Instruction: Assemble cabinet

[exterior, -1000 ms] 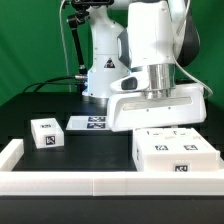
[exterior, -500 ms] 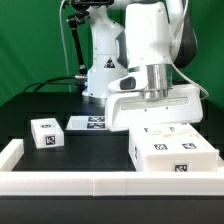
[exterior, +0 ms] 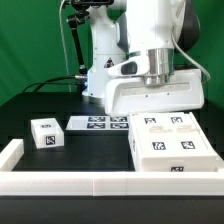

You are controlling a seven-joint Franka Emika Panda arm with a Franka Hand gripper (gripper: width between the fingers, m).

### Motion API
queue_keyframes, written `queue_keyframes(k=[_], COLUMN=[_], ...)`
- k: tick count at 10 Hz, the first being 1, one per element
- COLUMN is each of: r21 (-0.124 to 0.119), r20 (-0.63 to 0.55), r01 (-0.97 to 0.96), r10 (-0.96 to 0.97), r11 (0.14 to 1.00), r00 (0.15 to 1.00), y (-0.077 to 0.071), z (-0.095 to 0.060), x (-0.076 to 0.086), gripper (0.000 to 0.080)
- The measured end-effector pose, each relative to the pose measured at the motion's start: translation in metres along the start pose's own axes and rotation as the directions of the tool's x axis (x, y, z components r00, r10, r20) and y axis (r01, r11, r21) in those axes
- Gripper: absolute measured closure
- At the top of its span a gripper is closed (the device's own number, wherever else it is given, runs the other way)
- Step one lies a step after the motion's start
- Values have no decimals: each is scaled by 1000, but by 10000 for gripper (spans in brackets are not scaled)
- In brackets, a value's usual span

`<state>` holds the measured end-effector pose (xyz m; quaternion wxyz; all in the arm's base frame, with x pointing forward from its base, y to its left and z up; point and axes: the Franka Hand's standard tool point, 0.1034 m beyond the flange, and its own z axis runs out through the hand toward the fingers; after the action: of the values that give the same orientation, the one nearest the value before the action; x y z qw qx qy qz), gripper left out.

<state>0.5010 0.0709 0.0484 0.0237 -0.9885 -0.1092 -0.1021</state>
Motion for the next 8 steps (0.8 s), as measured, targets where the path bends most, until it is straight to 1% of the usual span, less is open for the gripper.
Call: queue_keyframes(k=[2, 3, 5, 6, 8], r21=[1, 1, 6, 6, 7], r20=[13, 15, 27, 30, 31], r01=[5, 8, 13, 13, 13], r10=[-5, -8, -13, -13, -13], r11=[1000, 1000, 1000, 1000, 1000], r00=[1000, 1000, 1000, 999, 999], y=[0, -1, -3, -3, -3], z=[-24, -31, -36, -35, -34], x=[10, 15, 25, 22, 22], gripper=[797, 797, 797, 797, 797])
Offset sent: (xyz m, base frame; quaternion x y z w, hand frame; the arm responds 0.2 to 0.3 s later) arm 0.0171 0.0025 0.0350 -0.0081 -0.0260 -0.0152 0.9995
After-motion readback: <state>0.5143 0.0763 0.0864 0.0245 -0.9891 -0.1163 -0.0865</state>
